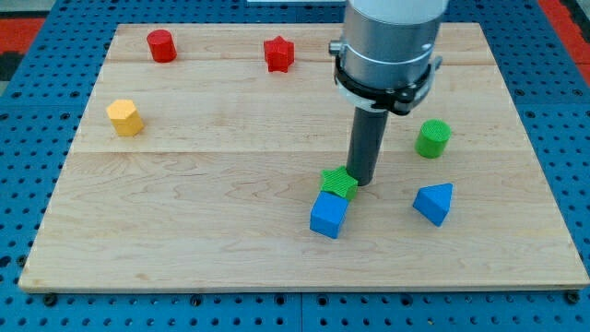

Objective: Push the green circle to the center

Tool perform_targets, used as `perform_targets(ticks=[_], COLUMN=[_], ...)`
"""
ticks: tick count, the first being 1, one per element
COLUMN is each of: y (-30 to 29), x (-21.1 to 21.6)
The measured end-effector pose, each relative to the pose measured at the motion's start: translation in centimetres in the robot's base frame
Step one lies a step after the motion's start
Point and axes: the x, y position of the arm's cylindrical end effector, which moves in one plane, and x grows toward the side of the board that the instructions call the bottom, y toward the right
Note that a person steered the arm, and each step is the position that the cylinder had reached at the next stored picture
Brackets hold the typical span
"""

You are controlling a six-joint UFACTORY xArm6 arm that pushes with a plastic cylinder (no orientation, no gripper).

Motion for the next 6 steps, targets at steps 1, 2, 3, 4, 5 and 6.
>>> perform_targets(ticks=[1,2,3,4,5,6], y=[6.8,13.7,15.9,3.6,-10.9,-10.8], x=[-0.3,-2.5,-5.8,-4.2,-3.6,-3.5])
